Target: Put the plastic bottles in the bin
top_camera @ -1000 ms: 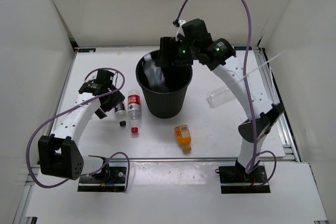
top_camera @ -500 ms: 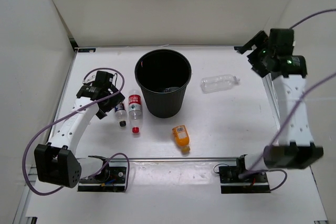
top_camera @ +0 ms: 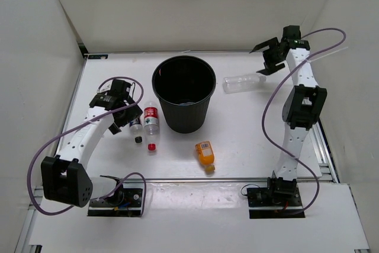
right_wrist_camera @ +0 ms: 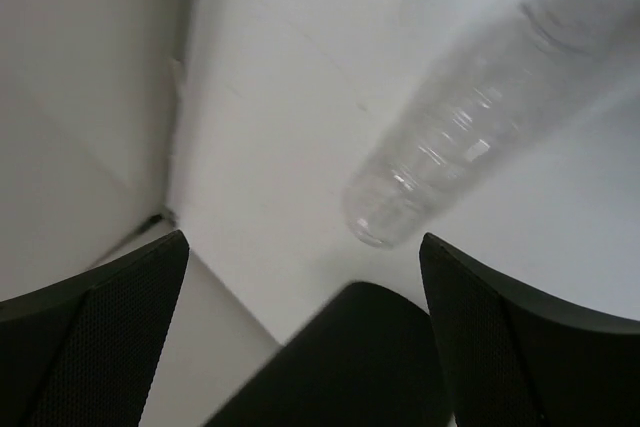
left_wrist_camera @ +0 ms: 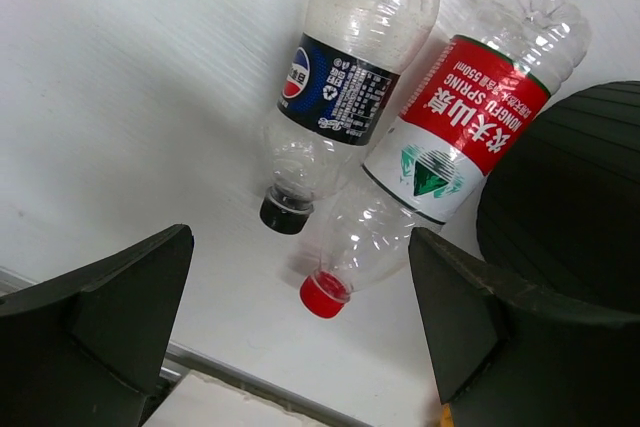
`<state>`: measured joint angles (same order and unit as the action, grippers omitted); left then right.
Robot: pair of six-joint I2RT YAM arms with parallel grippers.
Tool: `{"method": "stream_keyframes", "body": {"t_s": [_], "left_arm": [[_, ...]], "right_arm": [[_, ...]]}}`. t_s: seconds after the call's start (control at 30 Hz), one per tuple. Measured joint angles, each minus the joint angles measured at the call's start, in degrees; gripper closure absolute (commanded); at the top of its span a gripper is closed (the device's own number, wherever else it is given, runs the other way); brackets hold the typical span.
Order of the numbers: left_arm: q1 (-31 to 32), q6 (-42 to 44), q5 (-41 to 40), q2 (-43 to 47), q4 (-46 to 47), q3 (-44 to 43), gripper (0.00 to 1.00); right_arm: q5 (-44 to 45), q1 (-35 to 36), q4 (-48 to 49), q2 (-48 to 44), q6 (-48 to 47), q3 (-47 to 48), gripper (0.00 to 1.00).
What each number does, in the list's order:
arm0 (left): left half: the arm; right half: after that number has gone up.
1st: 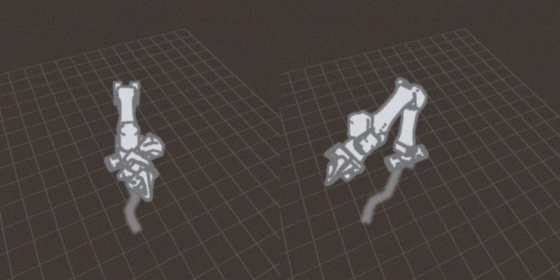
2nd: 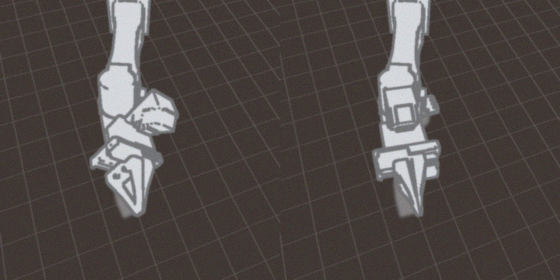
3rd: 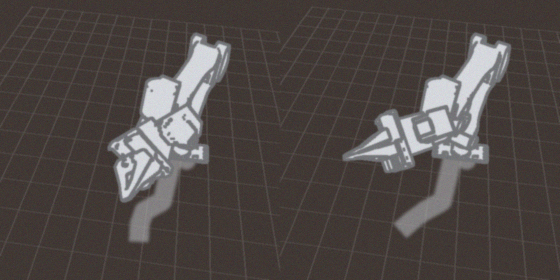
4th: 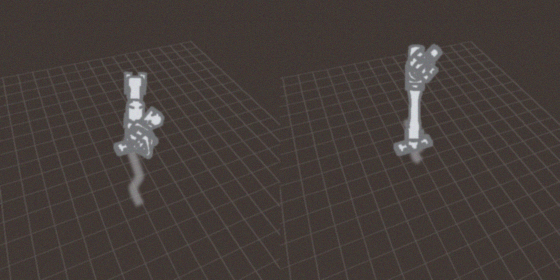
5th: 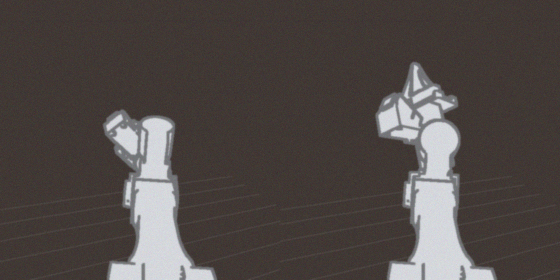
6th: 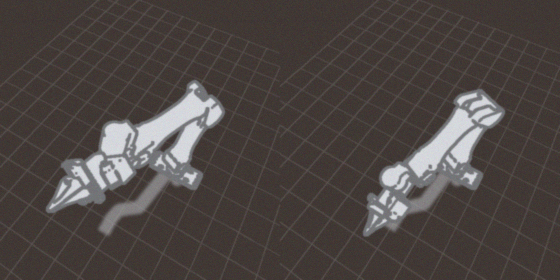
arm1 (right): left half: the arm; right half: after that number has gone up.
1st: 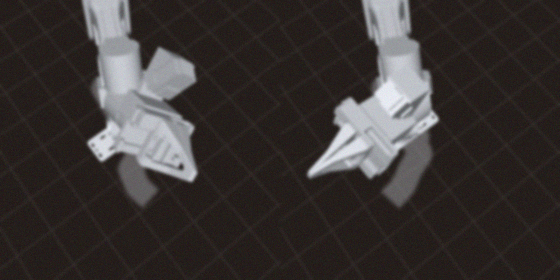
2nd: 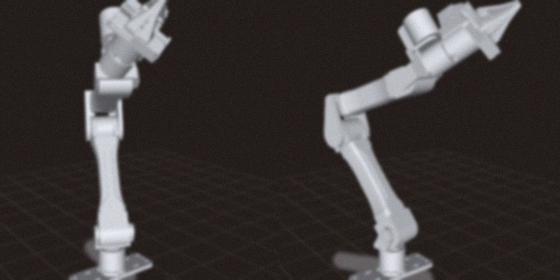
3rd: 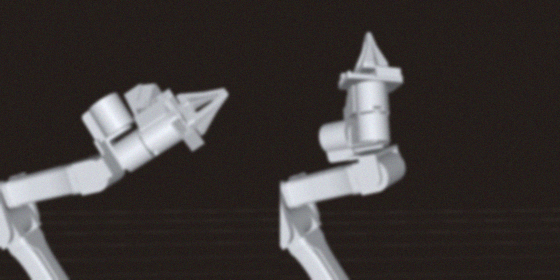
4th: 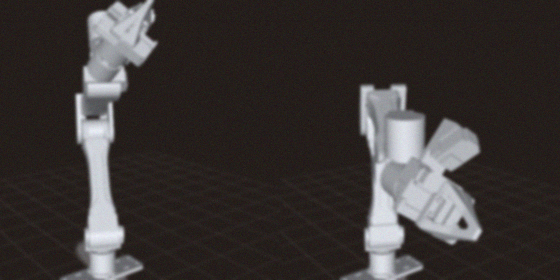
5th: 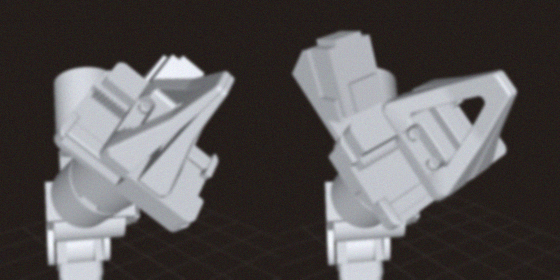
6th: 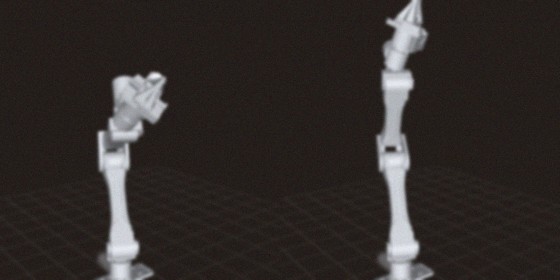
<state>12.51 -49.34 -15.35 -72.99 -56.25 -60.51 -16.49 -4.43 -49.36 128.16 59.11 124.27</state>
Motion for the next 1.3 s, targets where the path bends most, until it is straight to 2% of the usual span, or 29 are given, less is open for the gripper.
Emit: {"method": "stream_keyframes", "body": {"t_s": [0.1, 0.3, 0.4, 0.47, 0.6, 0.77, 0.97, 1.17, 1.3], "left_arm": [[0.0, 1.2, -0.5, -1.8, -1.4, -2.4, 0.00], [0.0, 3.8, -2.3, -5.8, -3.3, -8.0, 0.00], [0.0, 4.9, -3.2, -6.8, -4.0, -8.8, 0.00], [0.0, 5.4, -3.7, -7.6, -4.9, -9.1, 0.00], [-0.1, 5.7, -4.1, -9.3, -5.9, -10.0, 0.00], [-1.3, 5.4, -3.9, -10.1, -6.8, -10.2, 0.00], [-2.7, 4.9, -1.9, -10.2, -6.3, -10.2, 0.00], [-2.7, 4.5, 1.7, -11.3, -5.3, -10.2, 0.00], [-2.7, 4.0, 3.3, -11.7, -5.0, -10.3, 0.00]], "right_arm": [[-4.6, -0.8, 5.6, 6.3, 4.7, 5.4, 0.01], [-11.4, -1.6, 11.8, 19.8, 13.0, 7.8, 0.01], [-16.6, -1.6, 12.7, 22.9, 16.5, 7.1, 0.01], [-16.7, -1.2, 13.3, 22.8, 16.4, 6.8, 0.01], [-17.8, -0.6, 15.3, 19.2, 15.0, 0.0, 0.01], [-18.1, 0.2, 14.5, 14.4, 8.9, -6.9, 0.01], [-18.4, 0.3, 13.5, 7.9, 1.3, -8.2, 0.01], [-18.4, -0.1, 13.9, -2.8, -6.1, -8.6, 0.01], [-17.0, 0.2, 13.4, -12.0, -13.6, -12.8, 0.01]]}}
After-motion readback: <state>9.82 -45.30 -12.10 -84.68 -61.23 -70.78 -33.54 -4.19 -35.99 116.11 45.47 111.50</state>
